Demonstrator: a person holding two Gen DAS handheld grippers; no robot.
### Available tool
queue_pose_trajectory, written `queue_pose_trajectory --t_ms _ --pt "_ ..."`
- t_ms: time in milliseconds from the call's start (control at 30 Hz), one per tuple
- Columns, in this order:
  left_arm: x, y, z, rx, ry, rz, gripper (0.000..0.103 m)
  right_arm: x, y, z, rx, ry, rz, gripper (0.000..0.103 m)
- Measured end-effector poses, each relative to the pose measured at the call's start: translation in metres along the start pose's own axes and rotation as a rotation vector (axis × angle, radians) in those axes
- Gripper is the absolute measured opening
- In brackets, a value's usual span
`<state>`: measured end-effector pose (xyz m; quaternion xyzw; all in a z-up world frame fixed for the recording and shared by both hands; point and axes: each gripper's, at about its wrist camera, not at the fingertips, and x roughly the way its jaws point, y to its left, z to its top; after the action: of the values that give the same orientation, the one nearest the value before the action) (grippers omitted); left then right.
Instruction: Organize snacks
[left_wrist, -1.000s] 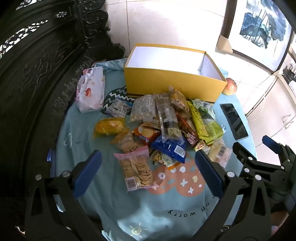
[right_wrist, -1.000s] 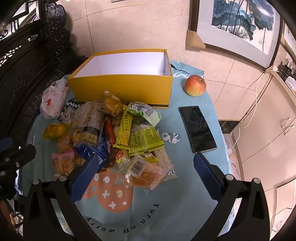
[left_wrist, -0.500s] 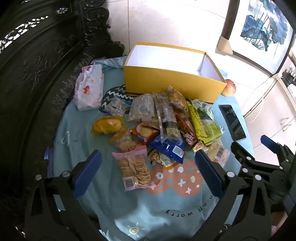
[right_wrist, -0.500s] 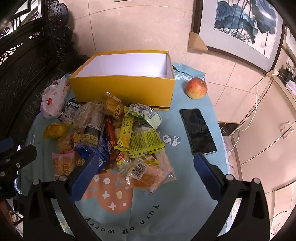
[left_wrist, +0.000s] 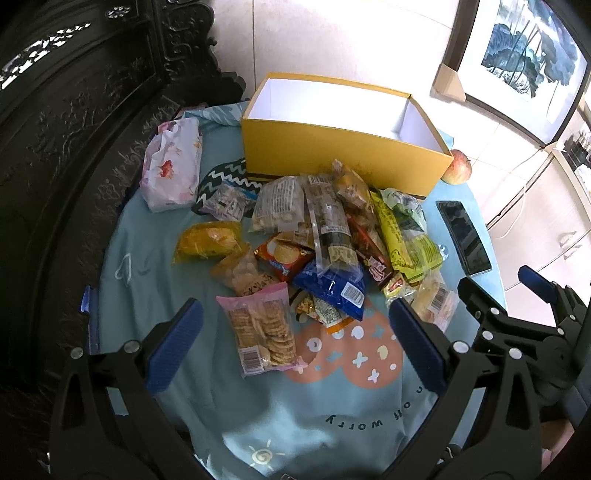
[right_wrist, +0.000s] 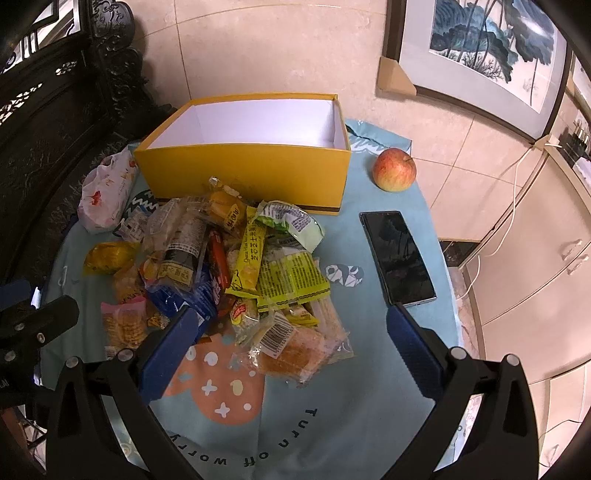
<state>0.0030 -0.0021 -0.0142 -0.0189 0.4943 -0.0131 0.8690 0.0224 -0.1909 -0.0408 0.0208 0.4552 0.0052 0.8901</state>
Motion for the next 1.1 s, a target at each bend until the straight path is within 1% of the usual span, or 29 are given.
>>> queue_pose_trajectory --t_ms 400,1100 --pt "0.0053 0.0055 -0.0006 -0.026 0.022 -0.005 0.101 0.0038 0.0039 -0.0001 -0.019 0.013 0.002 0.102" --pt "0.0073 0.0055 -0.001 -0.025 0.024 -0.007 0.101 0.0061 0.0047 -0.0014 -0.02 0.027 -0.001 0.102"
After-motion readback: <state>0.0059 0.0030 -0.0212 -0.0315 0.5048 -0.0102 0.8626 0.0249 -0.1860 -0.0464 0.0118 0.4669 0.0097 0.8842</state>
